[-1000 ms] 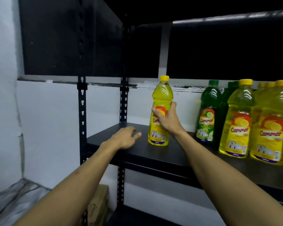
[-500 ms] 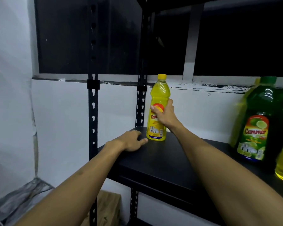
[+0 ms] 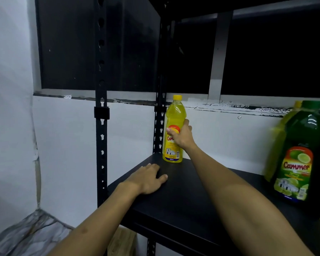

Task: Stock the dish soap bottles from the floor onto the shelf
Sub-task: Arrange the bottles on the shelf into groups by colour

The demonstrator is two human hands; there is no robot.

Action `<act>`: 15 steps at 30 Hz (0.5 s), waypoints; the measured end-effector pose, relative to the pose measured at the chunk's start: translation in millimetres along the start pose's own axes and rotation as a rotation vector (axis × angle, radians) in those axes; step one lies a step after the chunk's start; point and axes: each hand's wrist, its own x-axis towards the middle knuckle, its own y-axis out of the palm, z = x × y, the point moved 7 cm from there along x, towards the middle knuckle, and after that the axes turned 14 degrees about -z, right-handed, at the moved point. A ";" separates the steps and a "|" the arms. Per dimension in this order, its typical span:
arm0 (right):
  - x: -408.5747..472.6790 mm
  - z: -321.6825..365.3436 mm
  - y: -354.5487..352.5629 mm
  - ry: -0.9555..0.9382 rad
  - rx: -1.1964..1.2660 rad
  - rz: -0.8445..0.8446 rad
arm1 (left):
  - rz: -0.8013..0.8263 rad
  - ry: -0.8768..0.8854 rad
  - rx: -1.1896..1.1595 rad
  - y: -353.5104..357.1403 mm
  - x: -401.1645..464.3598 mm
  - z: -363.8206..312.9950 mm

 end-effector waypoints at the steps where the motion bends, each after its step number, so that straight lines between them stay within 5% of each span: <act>1: -0.1 0.4 0.2 0.007 -0.010 -0.009 | 0.001 -0.002 0.001 0.4 -0.6 0.0; 15: -0.2 0.5 -6.5 0.011 -0.140 -0.031 | -0.038 -0.007 -0.016 -6.3 5.8 4.5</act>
